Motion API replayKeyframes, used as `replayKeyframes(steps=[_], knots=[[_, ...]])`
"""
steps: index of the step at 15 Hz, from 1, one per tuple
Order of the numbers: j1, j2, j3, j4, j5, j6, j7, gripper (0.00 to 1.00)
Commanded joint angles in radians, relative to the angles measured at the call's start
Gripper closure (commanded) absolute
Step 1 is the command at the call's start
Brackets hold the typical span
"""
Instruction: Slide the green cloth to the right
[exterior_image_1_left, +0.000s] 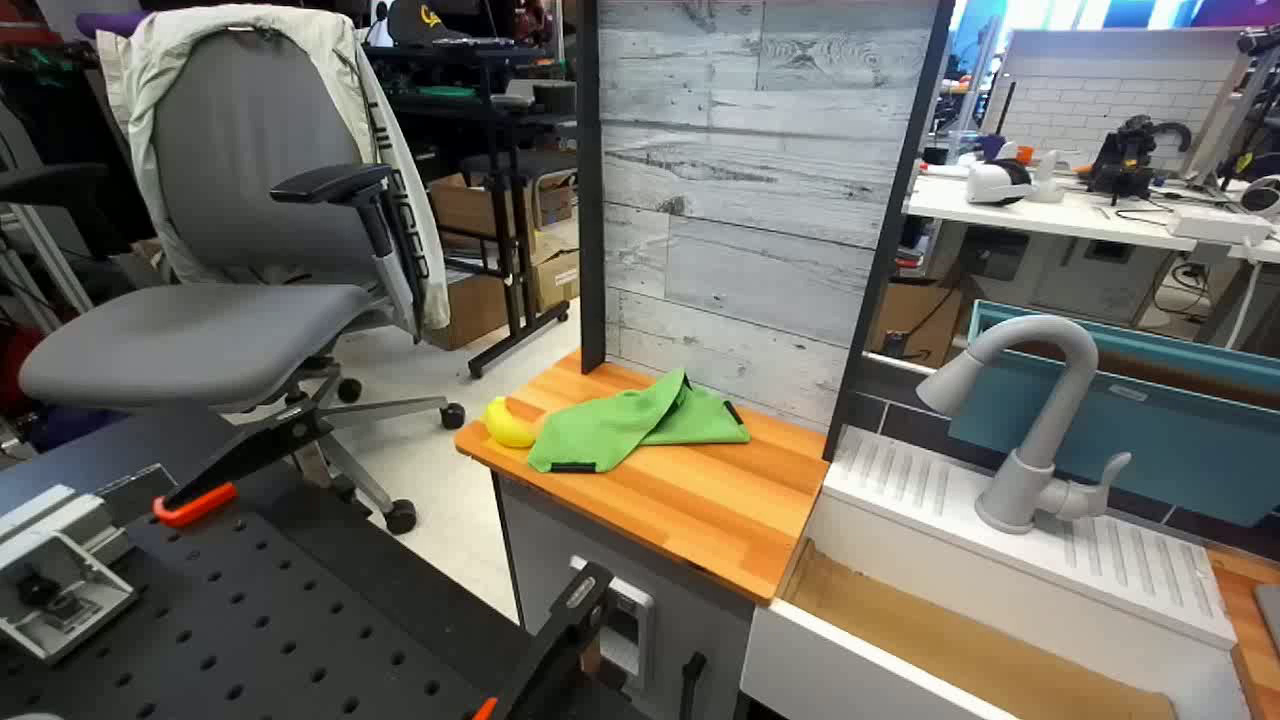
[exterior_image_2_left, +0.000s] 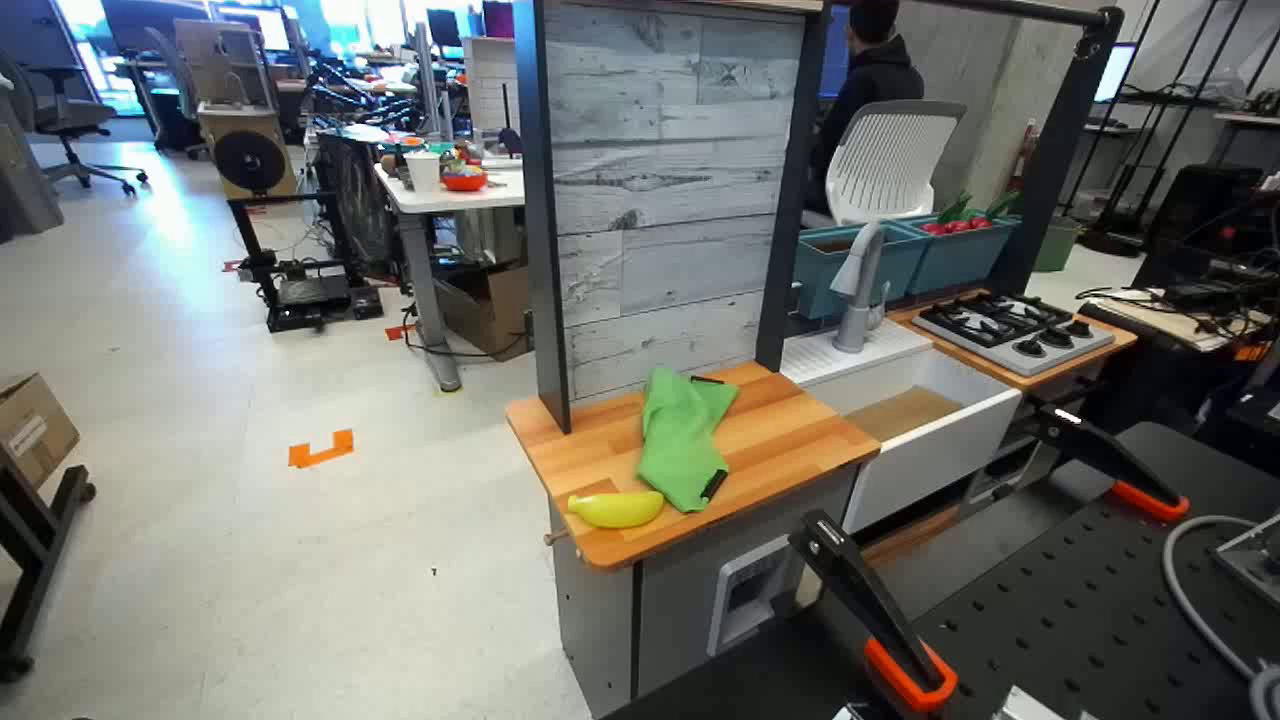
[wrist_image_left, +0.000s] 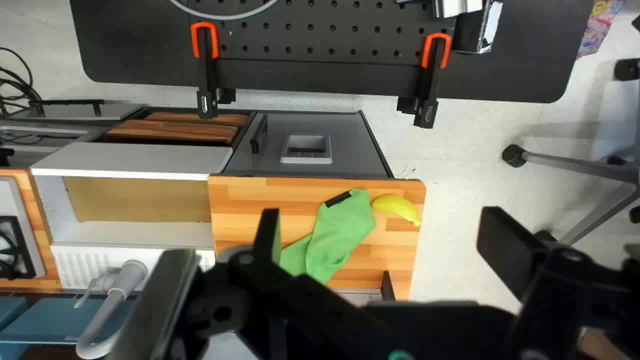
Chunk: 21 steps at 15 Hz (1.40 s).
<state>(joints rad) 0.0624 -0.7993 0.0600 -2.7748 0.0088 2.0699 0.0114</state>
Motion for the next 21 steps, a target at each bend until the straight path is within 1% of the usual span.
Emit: replayKeyframes(steps=[1, 8, 11, 13, 14, 15, 18, 19, 21], knots=[[0.001, 0.0, -0.001, 0.003, -0.001, -0.003, 0.001, 0.0], [0.001, 0.0, -0.001, 0.004, -0.001, -0.003, 0.001, 0.0], [-0.007, 0.055, 0.001, 0.003, 0.003, 0.083, 0.02, 0.0], [-0.012, 0.131, -0.004, 0.007, 0.009, 0.166, 0.028, 0.0], [-0.015, 0.182, -0.007, 0.006, 0.013, 0.238, 0.034, 0.0], [-0.018, 0.234, -0.009, 0.013, 0.01, 0.284, 0.034, 0.0], [-0.017, 0.426, -0.031, 0.045, 0.03, 0.462, 0.03, 0.0], [-0.013, 0.487, -0.043, 0.06, 0.044, 0.508, 0.025, 0.0], [-0.007, 0.613, -0.062, 0.111, 0.077, 0.563, 0.012, 0.0]])
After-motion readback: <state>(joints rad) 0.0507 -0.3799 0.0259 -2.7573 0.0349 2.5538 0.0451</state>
